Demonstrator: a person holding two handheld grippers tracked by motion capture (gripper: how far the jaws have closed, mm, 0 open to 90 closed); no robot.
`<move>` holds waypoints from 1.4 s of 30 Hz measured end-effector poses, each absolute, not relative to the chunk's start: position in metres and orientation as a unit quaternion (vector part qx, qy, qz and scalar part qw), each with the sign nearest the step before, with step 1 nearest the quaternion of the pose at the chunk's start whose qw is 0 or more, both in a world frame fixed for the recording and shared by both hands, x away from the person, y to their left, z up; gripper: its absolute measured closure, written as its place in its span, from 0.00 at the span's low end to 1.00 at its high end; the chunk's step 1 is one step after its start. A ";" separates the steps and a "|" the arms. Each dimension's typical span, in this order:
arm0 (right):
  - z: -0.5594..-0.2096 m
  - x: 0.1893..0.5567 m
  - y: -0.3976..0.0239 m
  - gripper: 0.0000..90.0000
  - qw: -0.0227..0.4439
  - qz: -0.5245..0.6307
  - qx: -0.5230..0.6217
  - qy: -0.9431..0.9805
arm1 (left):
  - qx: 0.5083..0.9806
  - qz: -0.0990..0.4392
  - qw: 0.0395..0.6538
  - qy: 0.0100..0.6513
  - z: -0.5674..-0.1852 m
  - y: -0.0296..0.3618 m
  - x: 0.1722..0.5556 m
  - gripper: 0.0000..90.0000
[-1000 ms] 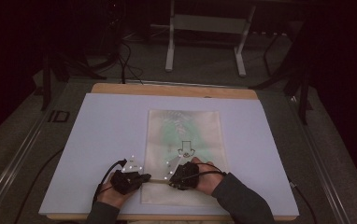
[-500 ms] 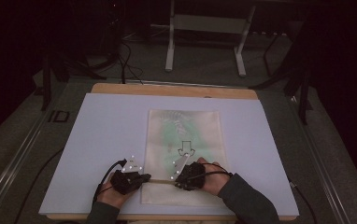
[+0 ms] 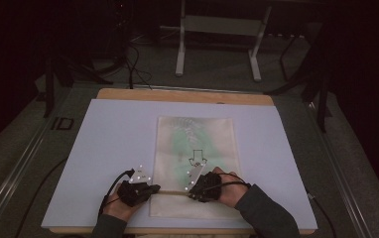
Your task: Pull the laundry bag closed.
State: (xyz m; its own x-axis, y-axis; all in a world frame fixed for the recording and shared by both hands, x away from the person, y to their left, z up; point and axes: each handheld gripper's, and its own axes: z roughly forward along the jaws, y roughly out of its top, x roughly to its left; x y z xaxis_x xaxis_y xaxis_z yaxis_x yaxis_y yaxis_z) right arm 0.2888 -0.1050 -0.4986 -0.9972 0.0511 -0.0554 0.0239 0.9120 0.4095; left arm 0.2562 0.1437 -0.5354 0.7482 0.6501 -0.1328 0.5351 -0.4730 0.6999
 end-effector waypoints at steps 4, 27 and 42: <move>-0.497 0.288 -0.105 0.92 0.033 0.208 0.020 0.977 | 0.855 0.076 0.379 0.346 -0.535 0.144 0.256 0.99; -0.495 0.289 -0.117 0.92 0.031 0.209 0.026 0.977 | 0.854 0.072 0.380 0.348 -0.536 0.144 0.257 0.99; -0.494 0.290 -0.126 0.92 0.033 0.212 0.032 0.976 | 0.854 0.071 0.380 0.348 -0.536 0.145 0.257 0.99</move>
State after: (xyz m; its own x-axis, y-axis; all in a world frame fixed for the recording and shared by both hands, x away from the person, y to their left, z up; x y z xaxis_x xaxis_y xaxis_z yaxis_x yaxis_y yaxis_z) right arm 0.2898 -0.1263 -0.4943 -0.9959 0.0759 -0.0501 0.0484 0.9085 0.4151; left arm 0.2569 0.1446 -0.5356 0.7471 0.6490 -0.1435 0.5411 -0.4685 0.6984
